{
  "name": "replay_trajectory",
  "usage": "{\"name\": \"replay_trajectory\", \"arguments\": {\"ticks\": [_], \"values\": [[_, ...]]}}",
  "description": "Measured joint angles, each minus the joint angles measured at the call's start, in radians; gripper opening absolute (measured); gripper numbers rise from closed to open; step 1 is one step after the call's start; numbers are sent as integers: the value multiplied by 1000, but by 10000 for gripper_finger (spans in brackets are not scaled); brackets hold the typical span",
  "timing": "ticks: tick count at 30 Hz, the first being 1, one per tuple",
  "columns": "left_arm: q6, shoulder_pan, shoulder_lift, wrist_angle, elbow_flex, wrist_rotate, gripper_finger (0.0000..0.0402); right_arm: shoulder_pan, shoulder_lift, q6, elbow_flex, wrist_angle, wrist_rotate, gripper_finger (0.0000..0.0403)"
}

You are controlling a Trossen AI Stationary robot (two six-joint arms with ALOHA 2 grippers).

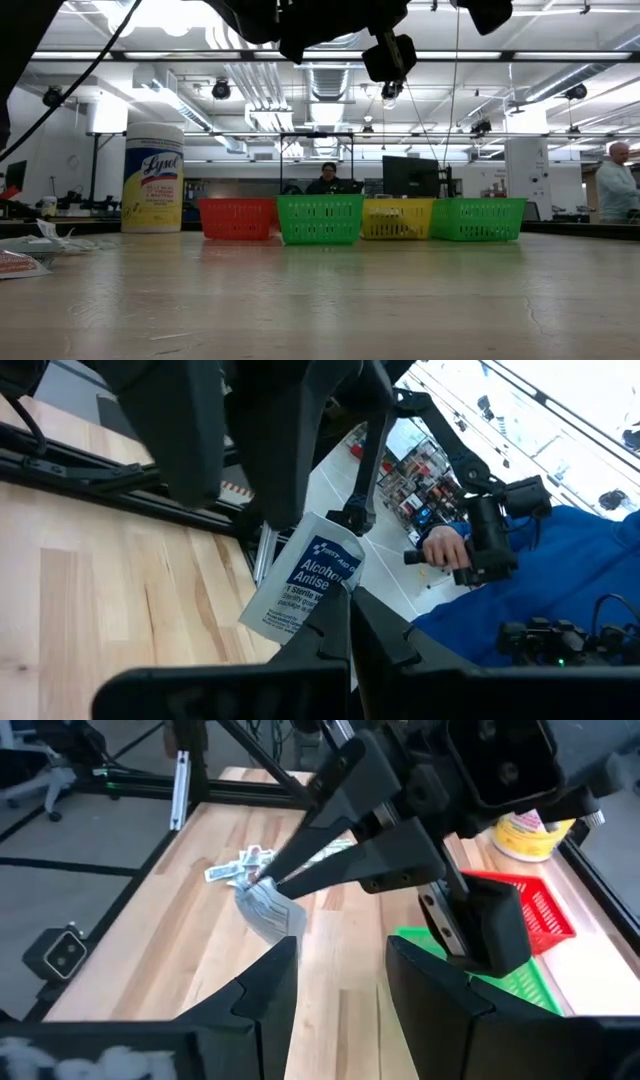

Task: Pick & Place First Aid Supplies
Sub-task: Put the alcohol pad into the yellow basket

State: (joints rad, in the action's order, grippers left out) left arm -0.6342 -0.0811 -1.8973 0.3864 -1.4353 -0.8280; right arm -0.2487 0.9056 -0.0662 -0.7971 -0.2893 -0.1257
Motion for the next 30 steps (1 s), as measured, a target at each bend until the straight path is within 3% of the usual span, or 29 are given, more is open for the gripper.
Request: {"name": "replay_trajectory", "arguments": {"ticks": [22, 30], "values": [[5, -4, 0, 3, 0, 18, 0, 25, 64, -5, -2, 68, 108, 149], [5, -5, 0, -3, 0, 14, 0, 27, 85, -2, -23, 52, 112, 128]]}}
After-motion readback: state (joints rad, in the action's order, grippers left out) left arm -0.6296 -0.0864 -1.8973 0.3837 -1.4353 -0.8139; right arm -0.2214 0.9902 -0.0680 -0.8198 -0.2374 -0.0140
